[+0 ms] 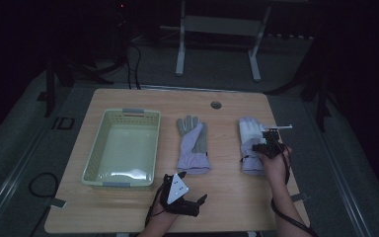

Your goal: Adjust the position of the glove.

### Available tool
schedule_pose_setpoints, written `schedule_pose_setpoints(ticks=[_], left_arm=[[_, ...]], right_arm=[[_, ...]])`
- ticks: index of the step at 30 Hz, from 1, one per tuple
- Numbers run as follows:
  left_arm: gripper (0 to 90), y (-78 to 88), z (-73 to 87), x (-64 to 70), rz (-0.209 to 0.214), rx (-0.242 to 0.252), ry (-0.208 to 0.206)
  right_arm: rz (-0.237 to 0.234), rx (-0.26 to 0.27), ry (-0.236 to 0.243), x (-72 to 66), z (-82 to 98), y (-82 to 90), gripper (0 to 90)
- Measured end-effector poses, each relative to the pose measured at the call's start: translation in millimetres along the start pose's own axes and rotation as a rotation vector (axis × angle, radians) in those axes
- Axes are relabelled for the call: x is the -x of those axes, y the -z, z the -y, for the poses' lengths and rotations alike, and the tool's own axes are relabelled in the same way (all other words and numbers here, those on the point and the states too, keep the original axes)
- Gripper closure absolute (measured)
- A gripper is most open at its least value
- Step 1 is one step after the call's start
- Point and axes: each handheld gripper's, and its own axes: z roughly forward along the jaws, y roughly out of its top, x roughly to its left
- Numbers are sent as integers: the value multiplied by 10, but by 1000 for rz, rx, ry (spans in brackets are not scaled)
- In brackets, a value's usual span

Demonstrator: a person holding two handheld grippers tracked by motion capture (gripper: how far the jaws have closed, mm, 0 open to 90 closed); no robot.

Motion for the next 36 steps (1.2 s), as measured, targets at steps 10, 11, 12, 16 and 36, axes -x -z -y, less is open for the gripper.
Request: schedule_pose_setpoints(ticks=[10,11,12,16,36], left_arm=[[0,-1,0,-2,-2,0,3],[0,-1,0,-2,-2,0,4],[0,0,0,-3,-2,0,3],[0,0,0,-2,-2,0,3],[0,1,1,6,-1,2,-5]], right_arm=[[-49,84,158,28,-88,220,569],[-54,90,179,39,-105,248,559],[-82,101,215,59,-128,286,541],[-162,126,363,132,-188,414,533],[-271,6,363,398,-38,-86,614]])
